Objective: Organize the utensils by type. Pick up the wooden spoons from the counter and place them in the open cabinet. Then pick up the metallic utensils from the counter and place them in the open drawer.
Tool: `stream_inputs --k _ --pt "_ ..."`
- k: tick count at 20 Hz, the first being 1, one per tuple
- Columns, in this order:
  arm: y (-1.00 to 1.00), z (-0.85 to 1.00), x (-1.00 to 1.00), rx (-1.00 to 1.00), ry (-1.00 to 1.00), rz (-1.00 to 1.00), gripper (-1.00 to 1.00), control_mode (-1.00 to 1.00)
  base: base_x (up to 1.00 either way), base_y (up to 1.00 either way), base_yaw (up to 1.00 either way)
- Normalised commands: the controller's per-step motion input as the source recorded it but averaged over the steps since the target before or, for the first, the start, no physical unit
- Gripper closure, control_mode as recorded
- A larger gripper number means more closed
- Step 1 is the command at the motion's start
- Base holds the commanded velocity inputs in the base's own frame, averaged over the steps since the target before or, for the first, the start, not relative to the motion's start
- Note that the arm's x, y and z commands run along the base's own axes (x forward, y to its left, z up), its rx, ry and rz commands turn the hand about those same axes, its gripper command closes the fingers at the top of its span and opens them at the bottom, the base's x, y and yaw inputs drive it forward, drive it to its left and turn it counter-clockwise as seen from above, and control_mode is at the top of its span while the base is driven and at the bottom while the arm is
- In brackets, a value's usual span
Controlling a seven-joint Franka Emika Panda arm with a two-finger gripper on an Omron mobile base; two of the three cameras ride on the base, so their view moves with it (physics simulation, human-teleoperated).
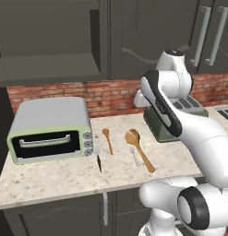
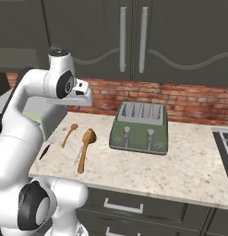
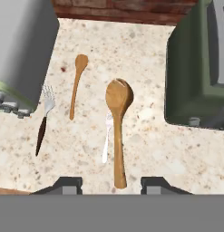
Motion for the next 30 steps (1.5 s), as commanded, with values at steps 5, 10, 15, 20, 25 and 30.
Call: stream_inputs --k 5,10,15,20,25,30 --pt "0.01 -0.41 0.00 0.00 0.04 0.00 -1.00 -1.00 0.00 0.00 0.00" --pt "0.00 -0.88 -0.08 0.02 0.00 0.00 -1.00 -1.00 0.00 0.00 0.00" --pt "-0.11 -0.57 -0.09 0.03 0.00 0.00 -1.00 -1.00 0.00 0.00 0.00" --pt "-0.10 -0.54 -0.08 0.00 0.00 0.02 -1.00 -1.00 0.00 0.00 0.00" --pt "0.00 -0.73 -0.08 -0.01 0.00 0.06 -1.00 -1.00 0.00 0.00 0.00" --pt "0.00 -0.69 -0.02 -0.01 0.01 0.06 -1.00 -1.00 0.00 0.00 0.00"
